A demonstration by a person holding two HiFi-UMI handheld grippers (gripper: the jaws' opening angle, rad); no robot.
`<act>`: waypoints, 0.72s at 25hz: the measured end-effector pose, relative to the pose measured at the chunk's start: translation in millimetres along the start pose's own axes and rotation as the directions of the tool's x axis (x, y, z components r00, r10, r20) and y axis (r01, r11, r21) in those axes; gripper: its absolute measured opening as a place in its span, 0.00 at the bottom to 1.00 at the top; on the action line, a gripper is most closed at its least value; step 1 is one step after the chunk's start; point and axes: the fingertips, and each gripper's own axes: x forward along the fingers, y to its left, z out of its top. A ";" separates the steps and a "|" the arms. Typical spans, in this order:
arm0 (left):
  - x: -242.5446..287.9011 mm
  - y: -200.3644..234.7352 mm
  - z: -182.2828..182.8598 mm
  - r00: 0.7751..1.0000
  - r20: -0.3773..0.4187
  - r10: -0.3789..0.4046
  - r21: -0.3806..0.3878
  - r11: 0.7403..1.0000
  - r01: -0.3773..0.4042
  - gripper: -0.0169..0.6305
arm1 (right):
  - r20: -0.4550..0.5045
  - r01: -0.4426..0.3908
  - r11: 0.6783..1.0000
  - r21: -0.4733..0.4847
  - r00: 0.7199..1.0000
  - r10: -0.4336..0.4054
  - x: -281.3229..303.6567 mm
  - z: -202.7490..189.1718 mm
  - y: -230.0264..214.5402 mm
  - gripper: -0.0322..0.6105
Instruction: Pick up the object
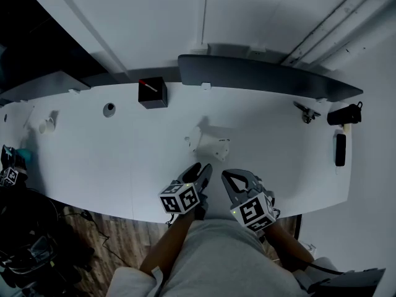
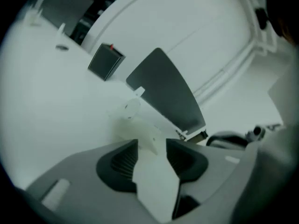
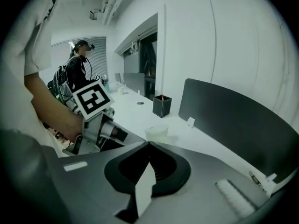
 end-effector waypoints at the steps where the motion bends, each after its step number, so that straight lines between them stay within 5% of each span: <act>1: 5.7 5.7 -0.1 1.000 0.002 -0.019 -0.098 0.995 0.019 0.32 | 0.001 0.000 1.000 0.006 1.000 0.000 -0.7 -0.6 -1.1 0.05; 3: 16.1 17.4 0.7 0.999 0.020 -0.030 -0.238 0.971 0.034 0.36 | 0.000 0.000 1.000 0.018 1.000 0.000 -2.7 -2.5 -3.4 0.05; 7: 36.2 32.8 3.3 0.997 0.066 -0.032 -0.386 0.921 0.055 0.41 | -0.005 0.006 1.000 0.025 1.000 -0.006 -6.8 -9.5 -7.7 0.05; 18: 74.6 40.4 8.6 0.988 0.131 -0.076 -0.563 0.815 0.137 0.48 | -0.066 0.008 0.998 0.062 0.998 -0.004 -4.7 -24.3 -17.6 0.05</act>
